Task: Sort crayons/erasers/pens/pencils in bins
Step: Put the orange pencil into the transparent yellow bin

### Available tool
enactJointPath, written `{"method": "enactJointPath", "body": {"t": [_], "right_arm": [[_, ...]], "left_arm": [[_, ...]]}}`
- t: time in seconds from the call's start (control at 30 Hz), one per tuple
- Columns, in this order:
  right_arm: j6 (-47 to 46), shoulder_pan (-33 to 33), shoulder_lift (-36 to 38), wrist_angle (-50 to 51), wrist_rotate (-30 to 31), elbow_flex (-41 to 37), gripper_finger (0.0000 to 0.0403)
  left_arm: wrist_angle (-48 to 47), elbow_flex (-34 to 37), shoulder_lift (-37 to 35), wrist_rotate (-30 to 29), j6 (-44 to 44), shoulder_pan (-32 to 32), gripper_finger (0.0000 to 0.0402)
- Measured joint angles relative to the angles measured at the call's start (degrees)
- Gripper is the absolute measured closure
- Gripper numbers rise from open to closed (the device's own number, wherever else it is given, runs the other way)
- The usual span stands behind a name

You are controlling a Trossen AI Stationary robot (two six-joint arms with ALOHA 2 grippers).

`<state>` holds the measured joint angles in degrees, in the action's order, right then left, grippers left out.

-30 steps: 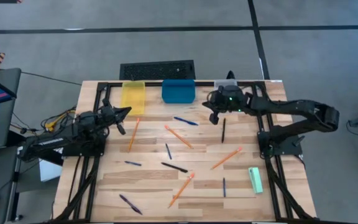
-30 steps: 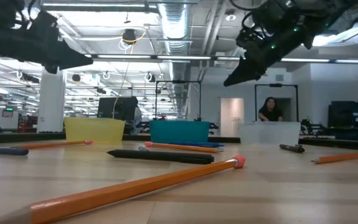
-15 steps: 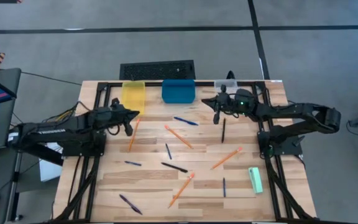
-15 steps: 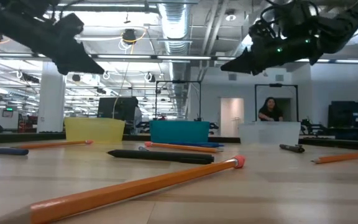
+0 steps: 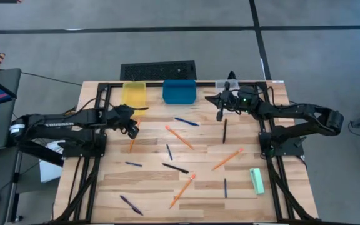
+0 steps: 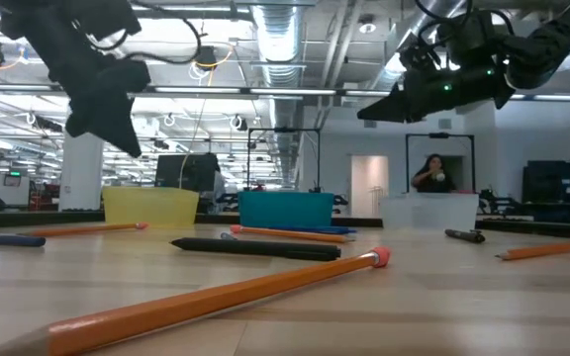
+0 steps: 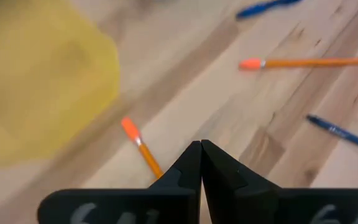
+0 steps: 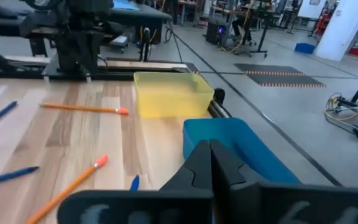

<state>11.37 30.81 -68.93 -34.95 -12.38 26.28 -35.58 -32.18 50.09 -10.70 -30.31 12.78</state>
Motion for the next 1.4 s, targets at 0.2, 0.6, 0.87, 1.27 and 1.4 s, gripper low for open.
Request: {"method": "enactJointPath", "body": {"t": [0.2, 0.6, 0.87, 1.27, 1.4], "right_arm": [[1.99, 0.0, 0.0, 2.3, -0.2, 0.0, 0.04], [2.67, 0.0, 0.02, 4.63, -1.27, 0.0, 0.0399], [2.68, -0.02, 0.02, 4.34, -1.29, 0.0, 0.0399], [2.65, -0.02, 0.02, 4.32, -1.31, 0.0, 0.0399], [2.65, -0.02, 0.02, 4.34, -1.29, 0.0, 0.0401]], "left_arm": [[-0.19, -0.03, 5.8, 7.07, -4.71, 0.0, 0.0363], [-5.4, -0.05, 13.17, -1.46, -13.07, 0.02, 0.0279], [-2.31, -0.05, 17.24, -1.1, -14.12, 0.02, 0.0278], [-0.57, -0.03, 24.81, -1.11, -14.46, 0.13, 0.0278], [-0.47, -0.03, 26.11, -1.11, -14.81, 0.13, 0.0278]]}}
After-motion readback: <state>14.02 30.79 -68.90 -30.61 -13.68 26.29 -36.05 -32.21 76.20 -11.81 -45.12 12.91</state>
